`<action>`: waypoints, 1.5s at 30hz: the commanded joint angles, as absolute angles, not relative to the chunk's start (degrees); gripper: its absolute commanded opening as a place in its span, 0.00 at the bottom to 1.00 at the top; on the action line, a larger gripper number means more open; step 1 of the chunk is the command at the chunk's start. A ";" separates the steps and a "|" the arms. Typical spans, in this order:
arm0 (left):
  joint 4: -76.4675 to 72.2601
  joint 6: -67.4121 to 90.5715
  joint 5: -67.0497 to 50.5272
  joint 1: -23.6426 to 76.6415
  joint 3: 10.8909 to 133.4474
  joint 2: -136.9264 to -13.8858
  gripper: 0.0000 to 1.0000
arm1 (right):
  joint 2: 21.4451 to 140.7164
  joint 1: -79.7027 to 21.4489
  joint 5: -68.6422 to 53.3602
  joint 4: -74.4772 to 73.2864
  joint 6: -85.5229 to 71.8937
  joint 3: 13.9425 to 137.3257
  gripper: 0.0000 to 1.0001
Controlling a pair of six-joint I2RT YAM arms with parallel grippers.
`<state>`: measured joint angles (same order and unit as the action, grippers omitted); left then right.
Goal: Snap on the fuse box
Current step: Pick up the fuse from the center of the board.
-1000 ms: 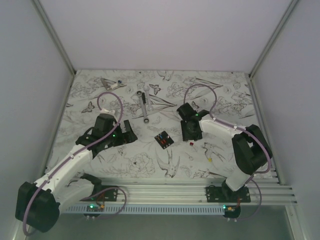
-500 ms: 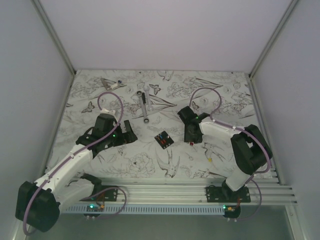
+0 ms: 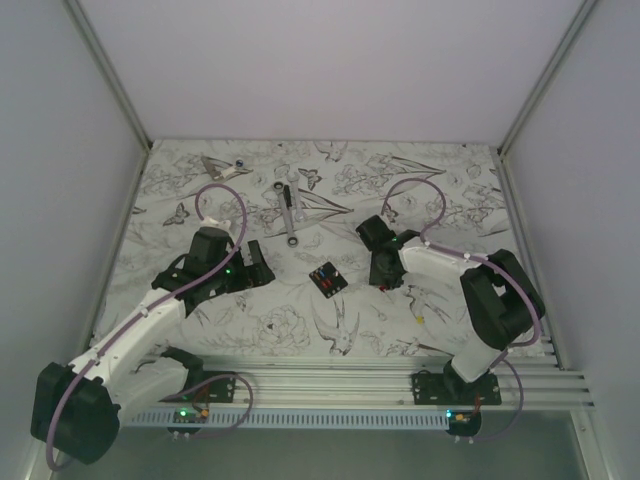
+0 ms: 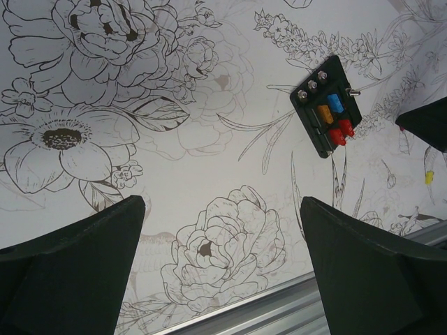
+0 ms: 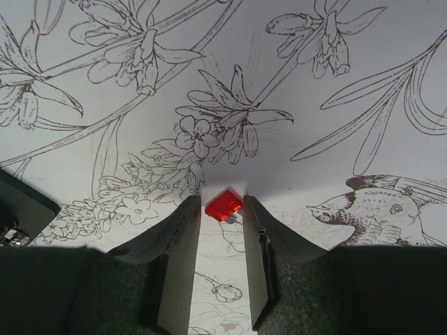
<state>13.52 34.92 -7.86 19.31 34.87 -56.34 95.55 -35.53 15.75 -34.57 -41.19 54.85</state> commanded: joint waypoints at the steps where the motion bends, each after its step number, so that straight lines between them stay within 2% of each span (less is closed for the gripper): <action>1: 14.10 34.38 -8.38 18.85 35.51 -56.07 1.00 | 95.69 -35.45 16.39 -32.57 -41.27 54.46 0.37; 7: 14.14 34.31 -8.51 18.84 35.33 -55.90 1.00 | 97.36 -35.41 15.12 -35.85 -30.95 57.40 0.41; 12: 14.15 34.32 -8.33 18.81 35.24 -56.05 1.00 | 92.03 -35.38 13.56 -36.54 -17.63 57.49 0.48; 18: 14.13 34.40 -8.42 18.82 35.20 -56.02 1.00 | 90.95 -35.25 7.01 -35.16 -6.26 57.26 0.48; 24: 14.18 34.50 -8.52 18.82 34.77 -55.37 1.00 | 92.86 -34.77 2.91 -35.21 -0.54 57.35 0.47; 45: 14.17 34.19 -8.49 18.83 34.78 -55.27 1.00 | 96.85 -34.57 4.24 -34.45 4.04 58.62 0.39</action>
